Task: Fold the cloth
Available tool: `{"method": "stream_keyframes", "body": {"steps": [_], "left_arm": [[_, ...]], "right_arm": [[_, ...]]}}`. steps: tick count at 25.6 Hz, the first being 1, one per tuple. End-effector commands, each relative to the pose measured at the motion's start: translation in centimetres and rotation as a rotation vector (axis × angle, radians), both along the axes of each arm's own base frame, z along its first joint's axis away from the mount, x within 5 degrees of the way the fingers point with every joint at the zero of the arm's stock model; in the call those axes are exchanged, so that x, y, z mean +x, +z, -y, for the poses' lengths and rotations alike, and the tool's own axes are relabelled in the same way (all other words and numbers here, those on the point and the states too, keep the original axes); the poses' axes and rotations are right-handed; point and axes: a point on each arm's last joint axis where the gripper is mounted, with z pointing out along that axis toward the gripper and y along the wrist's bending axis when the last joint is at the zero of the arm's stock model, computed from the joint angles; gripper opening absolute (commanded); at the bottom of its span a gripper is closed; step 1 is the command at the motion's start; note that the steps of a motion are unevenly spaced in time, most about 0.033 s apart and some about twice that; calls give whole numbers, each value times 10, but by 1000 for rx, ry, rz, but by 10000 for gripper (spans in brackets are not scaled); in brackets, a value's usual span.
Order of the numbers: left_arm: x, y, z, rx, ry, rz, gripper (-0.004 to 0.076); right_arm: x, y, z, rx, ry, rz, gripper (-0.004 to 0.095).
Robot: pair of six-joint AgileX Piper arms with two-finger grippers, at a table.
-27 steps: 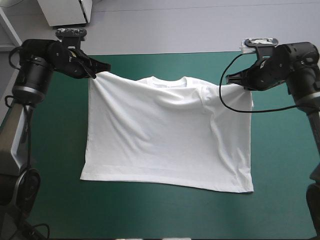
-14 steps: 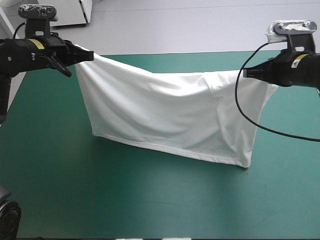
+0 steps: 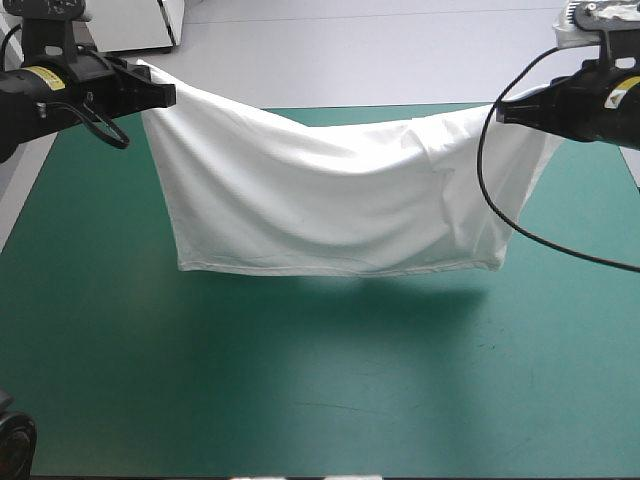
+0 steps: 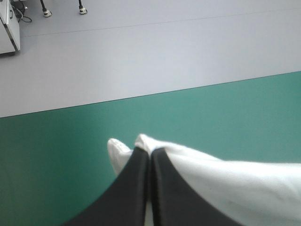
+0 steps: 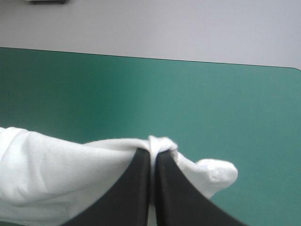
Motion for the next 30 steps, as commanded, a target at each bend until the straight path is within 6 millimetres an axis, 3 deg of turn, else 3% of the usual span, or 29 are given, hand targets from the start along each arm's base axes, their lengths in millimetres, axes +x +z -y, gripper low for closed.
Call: {"method": "stream_keyframes", "body": {"steps": [1, 9, 15, 18, 20, 23, 24, 26, 30], "left_arm": [[8, 16, 2, -49, 6, 164, -22], [70, 2, 9, -93, 44, 322, -22], [90, 6, 11, -118, 56, 420, -22], [100, 1, 13, -97, 51, 405, -22], [112, -17, 15, -61, 41, 308, -22], [132, -66, 21, -25, 28, 8, -22], [135, -74, 21, -16, 30, -39, -22], [136, -90, 19, 8, 51, -148, -22], [126, -145, 15, 57, 90, -394, -22]], "right_arm": [[19, 9, -1, -7, -10, 140, -15], [81, 0, -7, -31, -30, 314, -14], [103, 12, -8, -46, -48, 388, -14], [113, 7, -9, -41, -52, 347, -14], [121, -12, -10, -55, -55, 219, -15], [135, -64, -9, -37, -79, -38, -16], [137, -76, -9, -37, -76, -90, -16], [139, -100, -11, -39, -69, -192, -17], [134, -152, -15, -15, -45, -381, -17]]}}
